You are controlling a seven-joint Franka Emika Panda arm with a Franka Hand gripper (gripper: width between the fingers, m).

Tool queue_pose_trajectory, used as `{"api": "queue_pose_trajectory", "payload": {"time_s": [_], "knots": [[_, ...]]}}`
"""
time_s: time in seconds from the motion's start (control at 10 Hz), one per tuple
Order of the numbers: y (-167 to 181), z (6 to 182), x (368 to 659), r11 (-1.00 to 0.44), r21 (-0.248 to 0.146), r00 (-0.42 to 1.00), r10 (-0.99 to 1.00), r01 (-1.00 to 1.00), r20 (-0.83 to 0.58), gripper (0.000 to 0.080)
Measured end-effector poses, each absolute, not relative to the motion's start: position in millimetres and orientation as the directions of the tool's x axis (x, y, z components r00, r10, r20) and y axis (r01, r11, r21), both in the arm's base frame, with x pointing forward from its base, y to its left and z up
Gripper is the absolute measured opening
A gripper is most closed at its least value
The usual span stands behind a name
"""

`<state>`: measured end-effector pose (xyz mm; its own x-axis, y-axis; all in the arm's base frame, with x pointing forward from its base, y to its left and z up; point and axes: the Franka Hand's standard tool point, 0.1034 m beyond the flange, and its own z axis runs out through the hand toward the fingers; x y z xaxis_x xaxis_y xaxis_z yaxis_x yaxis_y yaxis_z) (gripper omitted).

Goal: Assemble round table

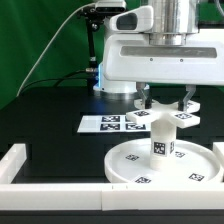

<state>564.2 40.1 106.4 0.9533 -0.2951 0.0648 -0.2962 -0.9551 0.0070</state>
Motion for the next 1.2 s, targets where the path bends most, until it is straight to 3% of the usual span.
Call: {"api": "queue_pose_trajectory", "payload": {"time_s": [0.2, 0.5, 1.1, 1.2], "knots": [[39.8, 105.7, 563.9, -0.867, -0.010, 0.864, -0.498, -0.499, 0.074, 0.0422], [40.6, 106.1, 562.8, -0.421, -0.053, 0.417, -0.906, -0.905, 0.074, 0.0422], [39.3, 106.2, 561.3, -0.056, -0.071, 0.054, -0.998, -0.996, 0.032, 0.0422], [39.9, 106.0, 561.1, 0.098, -0.071, -0.098, -0.995, -0.993, 0.008, 0.0422]]}}
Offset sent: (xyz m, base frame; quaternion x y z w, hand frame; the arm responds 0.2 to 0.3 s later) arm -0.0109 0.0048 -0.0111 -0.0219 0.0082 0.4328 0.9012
